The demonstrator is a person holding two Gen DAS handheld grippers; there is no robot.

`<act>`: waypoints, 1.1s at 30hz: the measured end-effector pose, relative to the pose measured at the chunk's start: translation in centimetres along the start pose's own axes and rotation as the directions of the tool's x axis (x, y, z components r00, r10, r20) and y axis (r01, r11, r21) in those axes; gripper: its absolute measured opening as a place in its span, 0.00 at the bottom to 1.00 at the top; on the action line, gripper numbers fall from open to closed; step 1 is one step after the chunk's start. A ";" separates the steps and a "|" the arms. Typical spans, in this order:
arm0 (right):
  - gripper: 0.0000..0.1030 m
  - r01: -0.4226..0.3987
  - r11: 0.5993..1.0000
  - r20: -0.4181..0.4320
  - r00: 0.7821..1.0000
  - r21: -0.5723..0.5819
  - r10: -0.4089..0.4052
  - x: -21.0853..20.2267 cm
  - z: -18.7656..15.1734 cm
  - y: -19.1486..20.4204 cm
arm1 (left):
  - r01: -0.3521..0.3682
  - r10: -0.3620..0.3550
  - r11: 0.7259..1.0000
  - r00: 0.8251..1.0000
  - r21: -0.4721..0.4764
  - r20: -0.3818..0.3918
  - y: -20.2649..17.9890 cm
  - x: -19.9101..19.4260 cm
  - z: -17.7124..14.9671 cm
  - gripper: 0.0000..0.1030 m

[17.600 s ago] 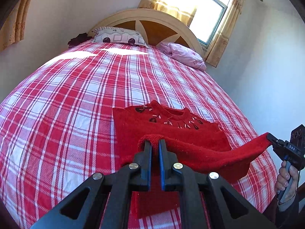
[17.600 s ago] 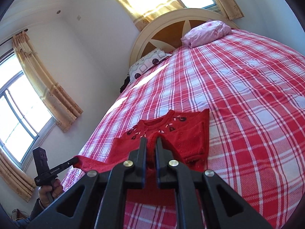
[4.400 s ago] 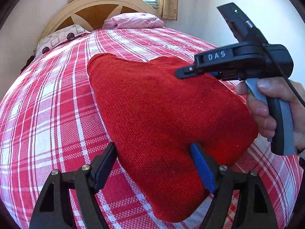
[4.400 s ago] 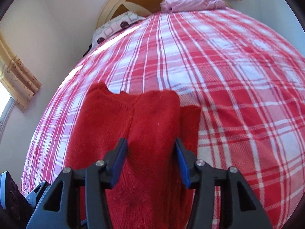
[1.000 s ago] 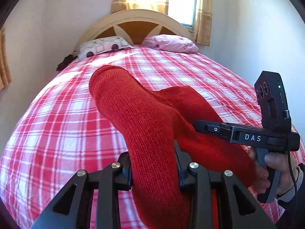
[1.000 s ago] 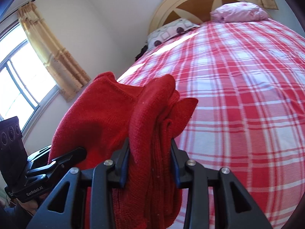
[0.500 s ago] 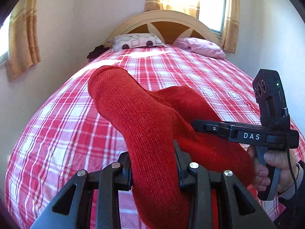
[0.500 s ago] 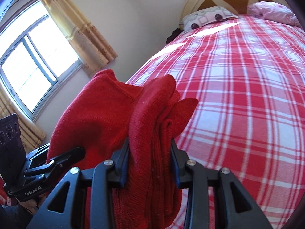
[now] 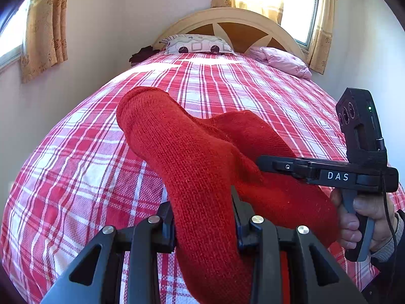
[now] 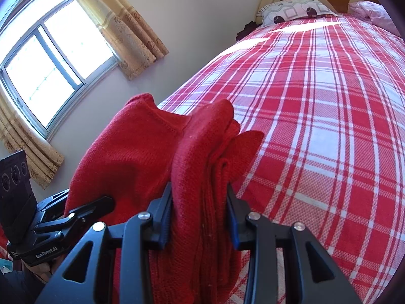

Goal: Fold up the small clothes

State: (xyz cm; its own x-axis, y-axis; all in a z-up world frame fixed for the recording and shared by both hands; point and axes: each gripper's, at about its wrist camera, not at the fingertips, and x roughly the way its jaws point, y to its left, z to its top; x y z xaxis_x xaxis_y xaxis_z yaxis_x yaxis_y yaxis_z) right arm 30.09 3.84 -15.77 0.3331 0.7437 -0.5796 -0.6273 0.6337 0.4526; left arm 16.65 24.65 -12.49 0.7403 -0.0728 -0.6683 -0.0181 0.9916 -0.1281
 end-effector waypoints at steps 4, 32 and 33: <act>0.38 0.001 1.000 -0.021 1.000 0.001 -0.001 0.8 -0.4 0.0 | 0.006 -0.007 1.000 1.000 -0.020 -0.012 0.4 0.4 -0.8 0.33; 0.39 0.010 0.999 -0.067 0.998 0.040 -0.007 2.0 -2.1 -0.8 | 0.025 -0.026 0.999 0.999 -0.044 -0.034 1.4 1.5 -3.7 0.34; 0.39 0.011 0.999 -0.067 0.998 0.041 -0.008 2.0 -2.2 -0.8 | 0.021 -0.022 0.999 0.999 -0.040 -0.032 1.4 1.6 -3.7 0.34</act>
State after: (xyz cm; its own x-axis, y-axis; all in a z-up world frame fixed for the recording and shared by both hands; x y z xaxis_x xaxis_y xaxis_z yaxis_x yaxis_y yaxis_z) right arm 29.73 4.33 -18.76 0.2900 0.7225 -0.6276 -0.5944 0.6499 0.4736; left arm 15.32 25.49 -16.43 0.7189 -0.0984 -0.6882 -0.0291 0.9848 -0.1711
